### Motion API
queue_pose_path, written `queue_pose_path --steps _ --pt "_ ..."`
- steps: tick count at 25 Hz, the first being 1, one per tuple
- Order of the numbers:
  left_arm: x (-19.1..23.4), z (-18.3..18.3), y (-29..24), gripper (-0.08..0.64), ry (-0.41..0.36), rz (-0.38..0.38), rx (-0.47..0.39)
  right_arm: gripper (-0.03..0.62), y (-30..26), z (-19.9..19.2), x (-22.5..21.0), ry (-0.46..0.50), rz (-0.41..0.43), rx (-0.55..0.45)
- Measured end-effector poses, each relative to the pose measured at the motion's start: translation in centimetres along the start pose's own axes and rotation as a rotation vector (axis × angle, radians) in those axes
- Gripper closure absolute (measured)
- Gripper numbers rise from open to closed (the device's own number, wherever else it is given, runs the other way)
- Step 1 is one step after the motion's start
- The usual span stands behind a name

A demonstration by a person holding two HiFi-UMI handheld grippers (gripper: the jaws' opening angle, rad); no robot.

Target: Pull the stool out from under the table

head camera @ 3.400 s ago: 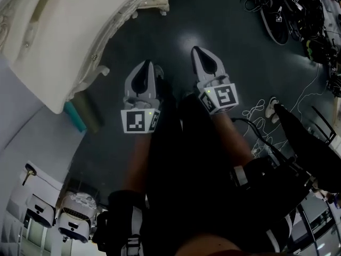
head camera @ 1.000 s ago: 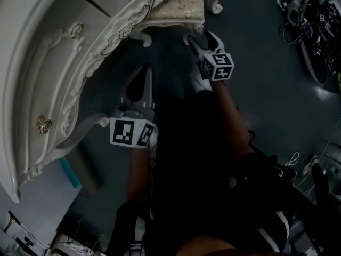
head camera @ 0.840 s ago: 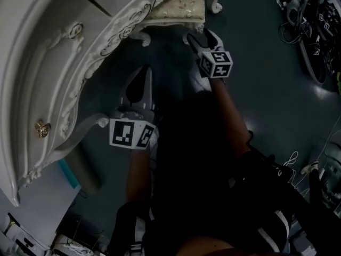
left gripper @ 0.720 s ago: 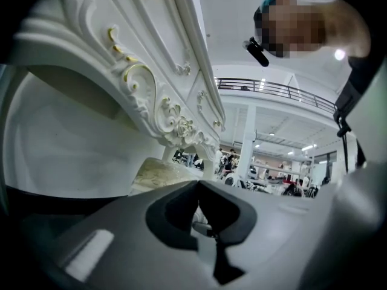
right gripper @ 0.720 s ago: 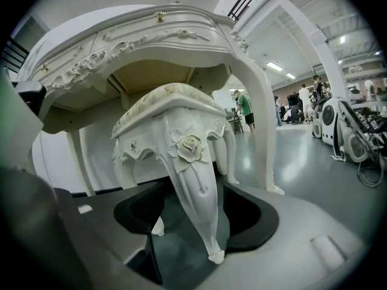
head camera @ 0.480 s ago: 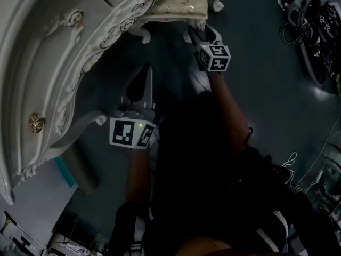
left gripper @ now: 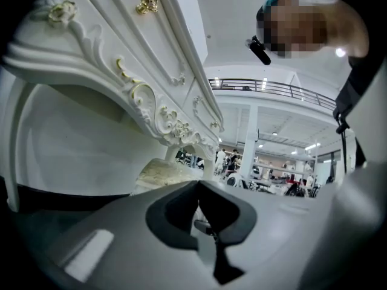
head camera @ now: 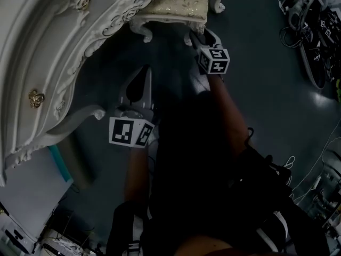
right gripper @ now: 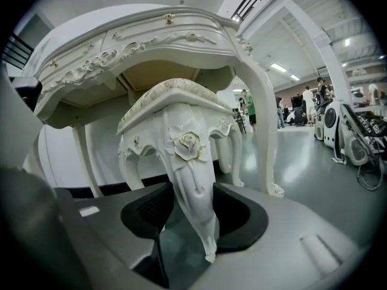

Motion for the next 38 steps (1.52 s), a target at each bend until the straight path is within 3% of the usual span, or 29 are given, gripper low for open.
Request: queue_pose_path --steps 24,38 --pt "-6.1 -0.5 6.6 0.551 -0.032 0.096 0.016 0.391 11.7 -5.3 0.5 0.003 0.032 0.009" --pt "-8.2 -1.7 10.6 0.551 -0.049 0.158 0.019 0.392 17.8 -8.1 1.4 0.004 0.048 0.066"
Point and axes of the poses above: the fingertips, and each gripper's own axes: y backward along the fingers, x to its left, z out of its top, the point moved 1 cm from there along y, backward along the fingers, and after that the axes turned 9 degrees about -y, right-handed, at the moved point
